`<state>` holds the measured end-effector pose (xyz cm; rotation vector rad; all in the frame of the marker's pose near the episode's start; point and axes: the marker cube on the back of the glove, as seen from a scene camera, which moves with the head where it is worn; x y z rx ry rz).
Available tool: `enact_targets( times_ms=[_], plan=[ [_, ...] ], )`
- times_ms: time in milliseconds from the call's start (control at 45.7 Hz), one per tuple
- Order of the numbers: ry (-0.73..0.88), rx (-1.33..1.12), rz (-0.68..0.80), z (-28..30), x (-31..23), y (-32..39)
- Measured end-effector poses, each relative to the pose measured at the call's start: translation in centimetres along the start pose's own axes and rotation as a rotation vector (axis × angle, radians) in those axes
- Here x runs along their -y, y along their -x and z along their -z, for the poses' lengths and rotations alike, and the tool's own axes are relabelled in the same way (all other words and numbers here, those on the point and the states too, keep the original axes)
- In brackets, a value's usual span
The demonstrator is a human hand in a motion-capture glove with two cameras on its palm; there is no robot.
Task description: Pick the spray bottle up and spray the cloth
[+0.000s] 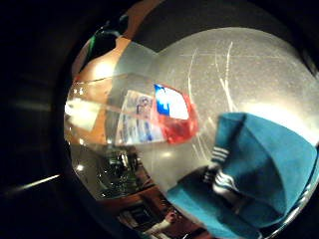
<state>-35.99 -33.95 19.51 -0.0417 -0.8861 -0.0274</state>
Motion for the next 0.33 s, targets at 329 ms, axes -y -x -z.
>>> enact_targets(
  times_ms=[329],
  plan=[
    [0.029,-0.014,0.091,6.6,-5.8,2.0]
  ],
)
